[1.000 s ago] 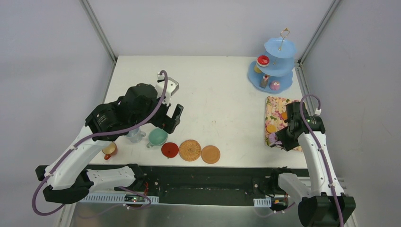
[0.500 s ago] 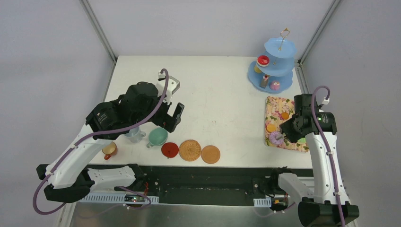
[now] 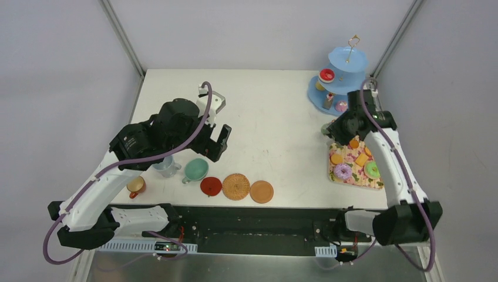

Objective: Serve the afternoon tea

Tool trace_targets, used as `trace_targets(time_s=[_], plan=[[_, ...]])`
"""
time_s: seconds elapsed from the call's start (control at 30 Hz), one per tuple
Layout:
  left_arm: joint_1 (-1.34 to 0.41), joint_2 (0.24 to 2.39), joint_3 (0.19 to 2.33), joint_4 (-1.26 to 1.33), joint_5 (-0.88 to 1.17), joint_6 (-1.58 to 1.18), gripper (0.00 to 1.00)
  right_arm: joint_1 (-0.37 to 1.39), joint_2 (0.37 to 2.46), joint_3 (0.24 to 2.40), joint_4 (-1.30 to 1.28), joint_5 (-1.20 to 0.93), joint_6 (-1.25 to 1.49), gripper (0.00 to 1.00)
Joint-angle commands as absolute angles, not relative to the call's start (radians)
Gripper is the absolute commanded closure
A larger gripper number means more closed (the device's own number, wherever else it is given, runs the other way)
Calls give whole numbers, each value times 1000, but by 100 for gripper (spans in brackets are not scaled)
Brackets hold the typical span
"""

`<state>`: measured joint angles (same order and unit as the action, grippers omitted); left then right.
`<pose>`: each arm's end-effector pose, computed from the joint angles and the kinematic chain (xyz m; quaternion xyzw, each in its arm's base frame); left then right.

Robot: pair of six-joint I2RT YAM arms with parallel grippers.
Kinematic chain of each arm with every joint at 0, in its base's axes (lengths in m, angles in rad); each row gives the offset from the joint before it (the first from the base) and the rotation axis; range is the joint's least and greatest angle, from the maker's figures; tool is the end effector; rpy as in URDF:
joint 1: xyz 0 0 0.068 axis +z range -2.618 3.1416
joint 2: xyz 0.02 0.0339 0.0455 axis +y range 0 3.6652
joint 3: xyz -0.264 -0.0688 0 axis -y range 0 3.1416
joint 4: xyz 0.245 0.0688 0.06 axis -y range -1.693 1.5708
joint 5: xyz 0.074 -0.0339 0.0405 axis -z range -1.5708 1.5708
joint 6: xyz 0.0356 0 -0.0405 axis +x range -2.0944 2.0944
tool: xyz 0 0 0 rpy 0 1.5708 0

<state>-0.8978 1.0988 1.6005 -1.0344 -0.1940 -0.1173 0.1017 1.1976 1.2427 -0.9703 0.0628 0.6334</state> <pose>0.1174 -0.1363 0.4637 0.2843 0.8175 -0.1665 0.4724 0.2307 0.0213 0.3428 0.2586 0.9120 0.0861 0.3066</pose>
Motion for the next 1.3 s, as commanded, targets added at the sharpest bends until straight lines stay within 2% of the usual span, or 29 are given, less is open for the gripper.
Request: trace_targets(time_s=[0.0,0.27,0.6,1.03,1.27], plan=[[-906,1069,1604,-1000,-229,-145,0,179,1356,1324,-711,40,618,79],[-906,1073,1672,-1078,-257,-167,0,220,1679,1533,-522,83,630,78],[-906,1086,1673,-1100,-280,-127,0,242,1968,1853,-579,243,616,78],[-906,1104,1648,-1065,-285,-75,0,254,2030,1899,-626,393,655,78],[-906,1102,1638,-1064,-291,-68,0,255,2046,1901,-661,414,674,74]])
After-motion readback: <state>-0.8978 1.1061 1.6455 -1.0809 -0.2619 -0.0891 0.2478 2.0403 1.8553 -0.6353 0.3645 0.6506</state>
